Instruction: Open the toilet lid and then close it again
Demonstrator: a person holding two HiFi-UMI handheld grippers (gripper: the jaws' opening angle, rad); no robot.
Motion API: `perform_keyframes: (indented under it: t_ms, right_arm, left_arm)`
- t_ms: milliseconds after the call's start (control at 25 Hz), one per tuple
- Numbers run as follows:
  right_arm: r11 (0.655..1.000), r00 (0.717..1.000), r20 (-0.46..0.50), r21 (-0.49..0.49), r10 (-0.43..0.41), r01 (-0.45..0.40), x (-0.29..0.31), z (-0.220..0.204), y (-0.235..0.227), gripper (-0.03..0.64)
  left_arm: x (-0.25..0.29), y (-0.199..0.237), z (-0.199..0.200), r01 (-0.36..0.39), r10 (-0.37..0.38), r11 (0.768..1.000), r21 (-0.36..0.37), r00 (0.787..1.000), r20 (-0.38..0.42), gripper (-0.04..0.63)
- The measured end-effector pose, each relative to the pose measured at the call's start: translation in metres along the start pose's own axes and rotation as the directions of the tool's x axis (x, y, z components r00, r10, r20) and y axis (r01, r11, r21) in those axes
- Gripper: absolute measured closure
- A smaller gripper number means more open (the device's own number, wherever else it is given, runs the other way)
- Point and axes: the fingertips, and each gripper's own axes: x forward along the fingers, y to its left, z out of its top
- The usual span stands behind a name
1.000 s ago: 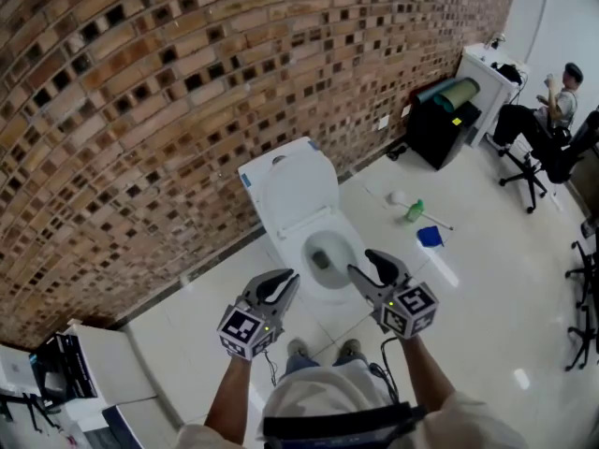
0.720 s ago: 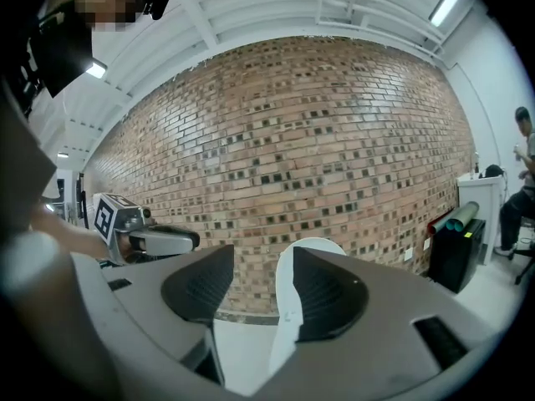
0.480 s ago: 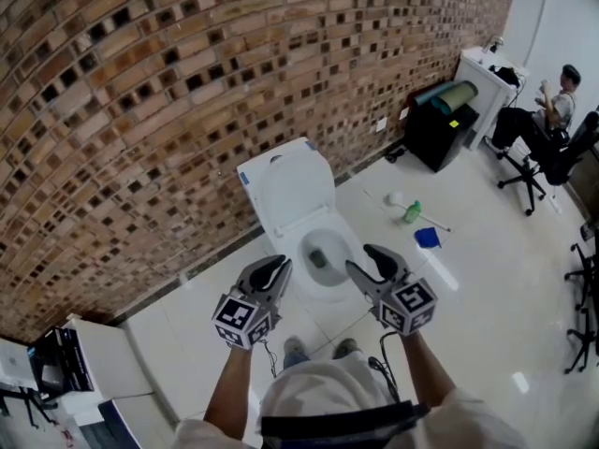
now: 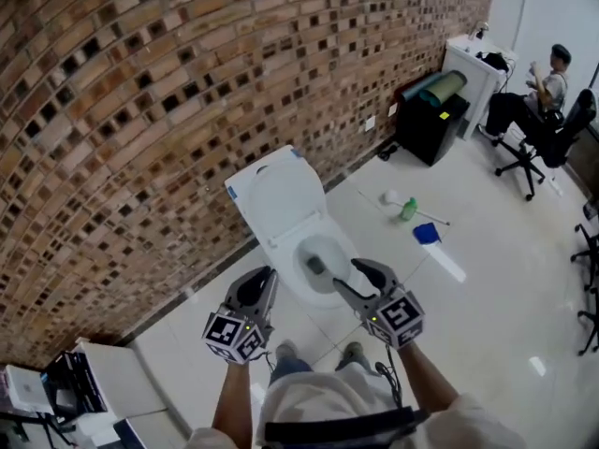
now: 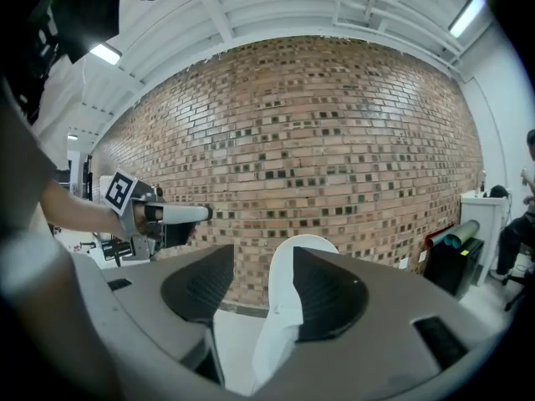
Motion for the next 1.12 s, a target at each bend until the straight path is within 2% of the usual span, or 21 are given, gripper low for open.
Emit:
perform_keyframes:
  t_ms: [160, 360, 440, 520, 600, 680, 880, 1120]
  right_arm:
    - [0.999, 0.999, -0.009, -0.019, -0.050, 0.049, 0.026, 0.003, 0.013, 0.385]
    - [0.988, 0.988, -0.015, 0.001, -0.151, 0.151, 0.089, -0.004, 0.038, 0.385]
    - [0.976, 0.976, -0.026, 0.024, -0.216, 0.216, 0.123, -0.011, 0.049, 0.385]
    - [0.952, 0.956, -0.038, 0.087, -0.291, 0.293, 0.159, -0.012, 0.062, 0.385]
    - [0.926, 0.936, -0.049, 0.141, -0.348, 0.351, 0.192, -0.010, 0.077, 0.385]
    - [0.908, 0.921, -0.055, 0.157, -0.385, 0.389, 0.222, -0.004, 0.090, 0.385]
    - [0.892, 0.903, -0.054, 0.139, -0.426, 0.429, 0.288, 0.025, 0.098, 0.385]
    - [0.834, 0.858, -0.140, 0.202, -0.495, 0.514, 0.339, 0.003, 0.053, 0.385]
  left_arm:
    - [0.003, 0.036, 0.004, 0.040, -0.040, 0.999, 0.002, 0.999, -0.003, 0.549]
    - [0.002, 0.118, -0.006, 0.134, -0.132, 0.991, 0.028, 0.990, -0.054, 0.549]
    - [-0.004, 0.154, -0.010, 0.184, -0.177, 0.979, 0.084, 0.980, -0.091, 0.549]
    - [-0.013, 0.192, -0.012, 0.236, -0.214, 0.956, 0.172, 0.967, -0.137, 0.549]
    - [-0.020, 0.224, -0.012, 0.298, -0.264, 0.933, 0.204, 0.948, -0.175, 0.549]
    - [-0.022, 0.250, -0.008, 0.347, -0.313, 0.918, 0.191, 0.931, -0.185, 0.549]
    - [-0.017, 0.290, -0.002, 0.376, -0.353, 0.915, 0.147, 0.921, -0.163, 0.549]
    - [0.005, 0.307, -0.004, 0.395, -0.380, 0.914, 0.094, 0.913, -0.151, 0.549]
